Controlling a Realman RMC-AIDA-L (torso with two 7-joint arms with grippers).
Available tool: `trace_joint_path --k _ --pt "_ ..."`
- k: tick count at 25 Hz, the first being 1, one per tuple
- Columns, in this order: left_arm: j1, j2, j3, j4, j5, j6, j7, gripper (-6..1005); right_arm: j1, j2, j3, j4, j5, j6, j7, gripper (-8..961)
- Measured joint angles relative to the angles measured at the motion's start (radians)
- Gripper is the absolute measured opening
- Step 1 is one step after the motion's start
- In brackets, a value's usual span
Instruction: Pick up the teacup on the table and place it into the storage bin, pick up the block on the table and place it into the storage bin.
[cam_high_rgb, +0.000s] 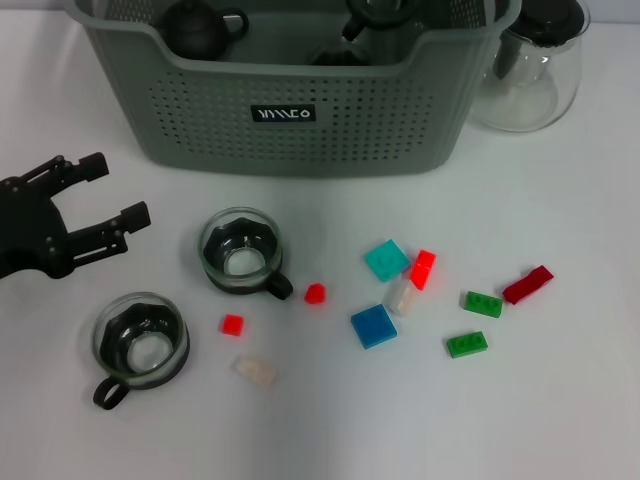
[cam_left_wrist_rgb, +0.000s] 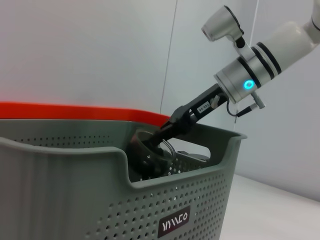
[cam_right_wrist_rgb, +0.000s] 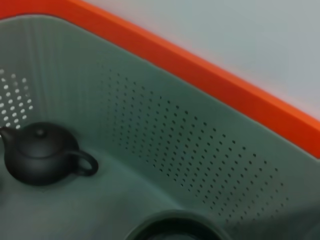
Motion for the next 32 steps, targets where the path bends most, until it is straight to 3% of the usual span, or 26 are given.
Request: trace_joint_path --k 11,14,16,19,23,28,32 --pt "-0.007 0.000 -0.001 -0.002 0.000 -0.002 -0.002 859 0.001 0.001 -0.026 0.010 0.001 -0.010 0.008 203" --pt "-0.007 0.000 -0.012 -0.008 0.000 -0.002 -0.002 860 -0.020 0.004 -0.019 -0.044 0.033 0.001 0.000 222" --pt "-0.006 0.000 -0.021 -0.011 0.000 0.005 0.000 860 -0.061 0.006 -0.016 -0.132 0.110 -0.001 -0.032 318" --pt "-0.006 0.000 -0.026 -0.010 0.000 0.009 0.000 860 -0.182 0.008 -0.017 -0.337 0.381 -0.025 -0.173 462" --pt "-0.006 0.000 -0.028 -0.010 -0.005 0.010 0.000 860 -0.359 0.004 -0.014 -0.520 0.848 -0.134 -0.480 515" --pt "-0.007 0.004 -0.029 -0.010 -0.014 0.009 0.000 860 -0.619 0.000 0.006 -0.540 1.236 -0.416 -0.899 526" --pt "-0.011 0.008 -0.029 -0.009 -0.021 0.004 0.000 859 -0.776 0.002 0.058 -0.459 1.276 -0.626 -1.136 524"
